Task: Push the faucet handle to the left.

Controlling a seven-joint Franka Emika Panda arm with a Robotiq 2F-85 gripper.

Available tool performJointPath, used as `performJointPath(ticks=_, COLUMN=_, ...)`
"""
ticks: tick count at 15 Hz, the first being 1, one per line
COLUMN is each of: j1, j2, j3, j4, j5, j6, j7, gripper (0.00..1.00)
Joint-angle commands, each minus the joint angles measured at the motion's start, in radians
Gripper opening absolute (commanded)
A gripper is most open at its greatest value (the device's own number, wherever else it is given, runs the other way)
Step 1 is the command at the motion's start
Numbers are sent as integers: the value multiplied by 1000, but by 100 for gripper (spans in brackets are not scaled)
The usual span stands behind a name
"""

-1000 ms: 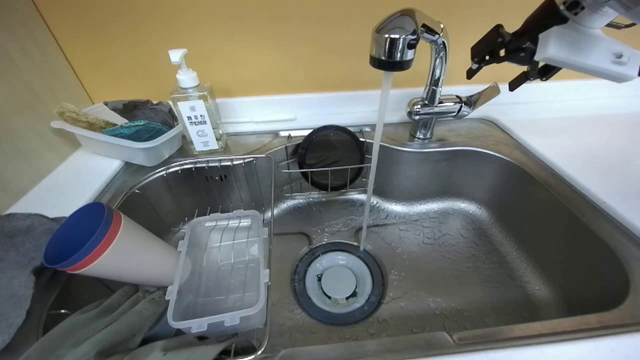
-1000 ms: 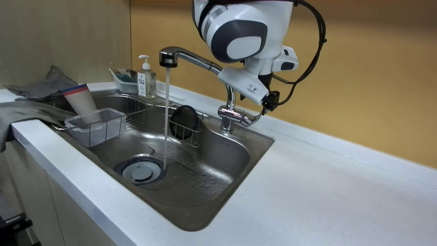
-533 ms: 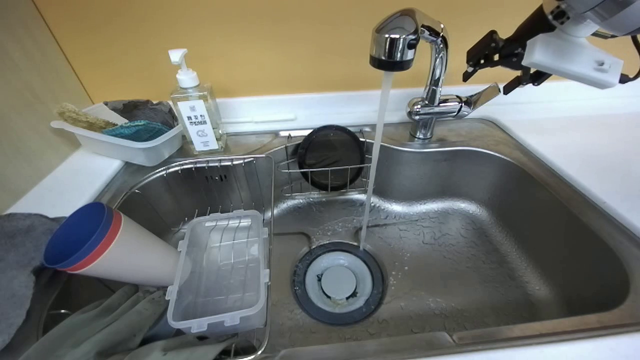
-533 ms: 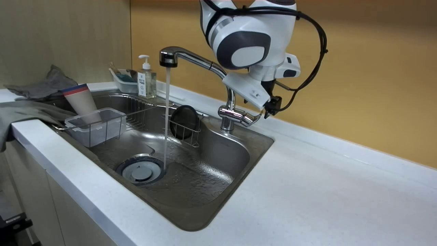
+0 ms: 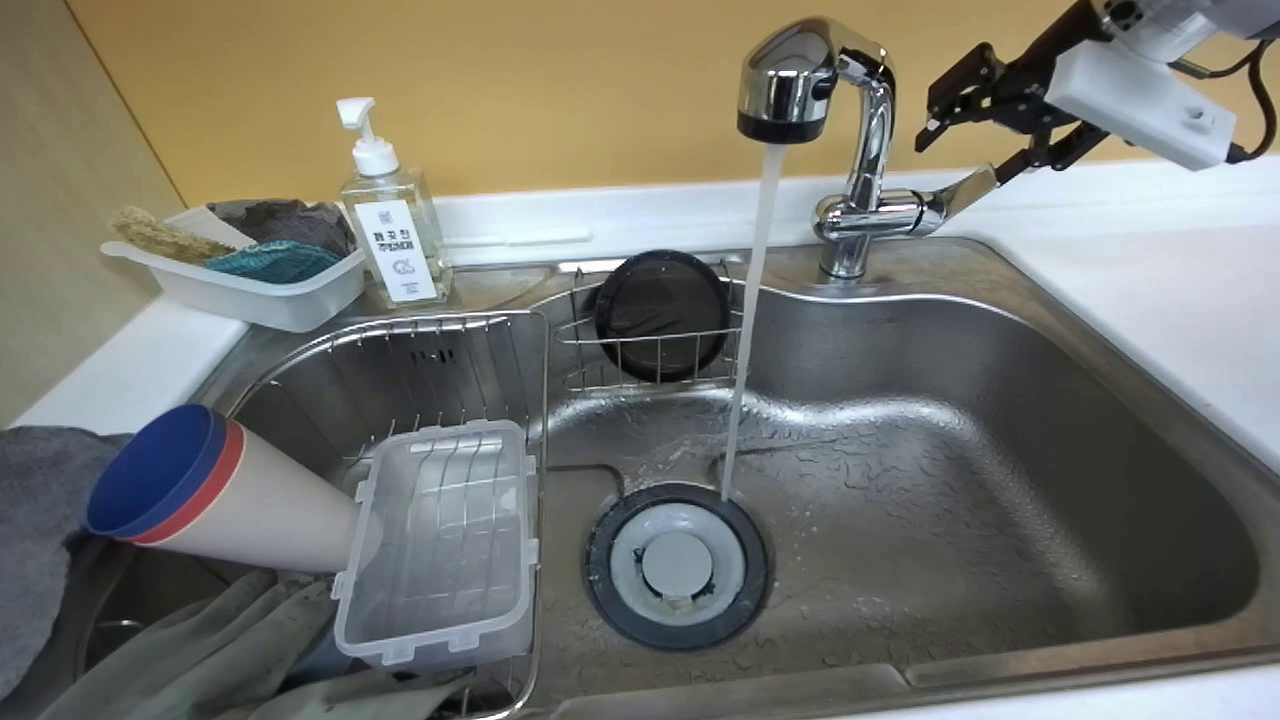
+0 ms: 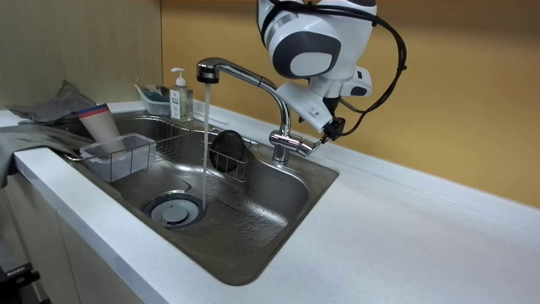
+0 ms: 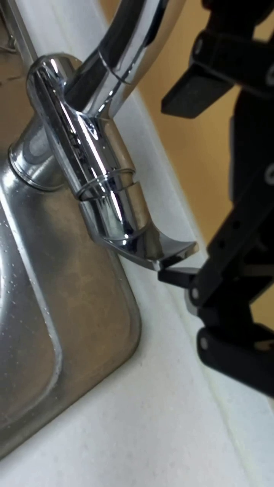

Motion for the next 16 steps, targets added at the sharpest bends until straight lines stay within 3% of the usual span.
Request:
performJointPath(ticks=1, j1=-21, j2=-34, j3=29, j4=10, j5=45, j6=-69, j7=-24, gripper=100)
performJointPath(ticks=10, j1=-40, j2=-123, j3=52, j4=-16, j5=83, j6=-204, j7=-101, gripper=100)
performJointPath(ticks=13, j1=-58, j2=-127, j3=82, j4=-39, j5=-33, j6=-92, j7=37, gripper=100)
performJointPath(ticks=14, j1=-8, j2=-127, j3=30, j4=-52, j5=-46, j6=-50, j7=52, gripper=100)
performJointPath(ticks=16, j1=7, j2=-141, j3=-1, j4=-94, j5=-132, j6=6, j7=103, gripper=100)
